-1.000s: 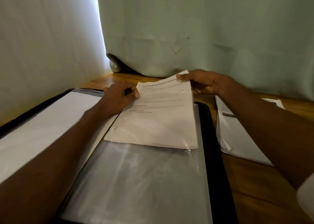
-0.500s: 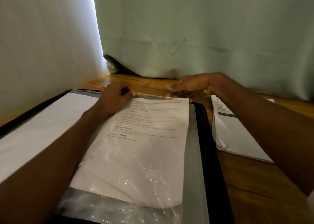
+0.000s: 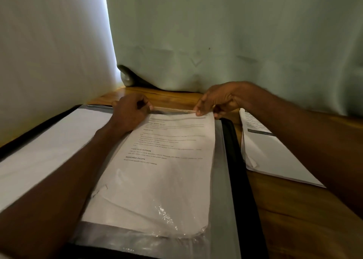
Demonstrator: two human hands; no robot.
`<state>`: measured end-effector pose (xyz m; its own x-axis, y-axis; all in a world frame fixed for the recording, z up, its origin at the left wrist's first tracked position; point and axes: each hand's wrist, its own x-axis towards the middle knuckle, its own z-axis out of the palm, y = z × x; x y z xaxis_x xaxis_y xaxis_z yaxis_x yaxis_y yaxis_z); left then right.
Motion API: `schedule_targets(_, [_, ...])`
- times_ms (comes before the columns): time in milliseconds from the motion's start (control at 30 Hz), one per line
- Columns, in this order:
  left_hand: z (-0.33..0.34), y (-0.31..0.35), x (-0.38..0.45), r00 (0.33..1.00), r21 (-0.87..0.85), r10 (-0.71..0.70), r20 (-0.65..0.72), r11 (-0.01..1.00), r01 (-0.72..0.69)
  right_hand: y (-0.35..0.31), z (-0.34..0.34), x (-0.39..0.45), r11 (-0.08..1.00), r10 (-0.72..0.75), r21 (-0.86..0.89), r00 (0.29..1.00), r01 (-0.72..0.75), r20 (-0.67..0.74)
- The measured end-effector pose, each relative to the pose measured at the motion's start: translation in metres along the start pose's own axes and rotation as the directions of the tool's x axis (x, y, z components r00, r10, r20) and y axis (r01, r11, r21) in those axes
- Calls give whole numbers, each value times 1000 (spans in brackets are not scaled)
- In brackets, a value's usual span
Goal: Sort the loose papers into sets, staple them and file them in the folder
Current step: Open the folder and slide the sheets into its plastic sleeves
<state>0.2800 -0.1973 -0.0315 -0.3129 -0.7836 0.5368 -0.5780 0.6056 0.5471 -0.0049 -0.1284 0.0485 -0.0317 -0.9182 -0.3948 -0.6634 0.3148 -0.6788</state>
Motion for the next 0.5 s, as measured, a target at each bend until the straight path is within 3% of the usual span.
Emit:
schedule_targets(133, [-1,3,-2,999,-56,-32,25,998,34,-3,-2,3,992,-108,44,982,116,-152])
schedule_targets(200, [-2,4,-4,998,-79,-49,46,996,52,-7,-3,0,994,-101,21,991,103,-90])
schedule_targets(333, [-1,1,-2,997,-82,-30,71,996,35,-7,2,-3,992,28,-122,983,-5,183])
schedule_targets(500, [2,-5,2,999,-19,-29,17,999,29,1,5,3,991,21,-136,998,-12,61])
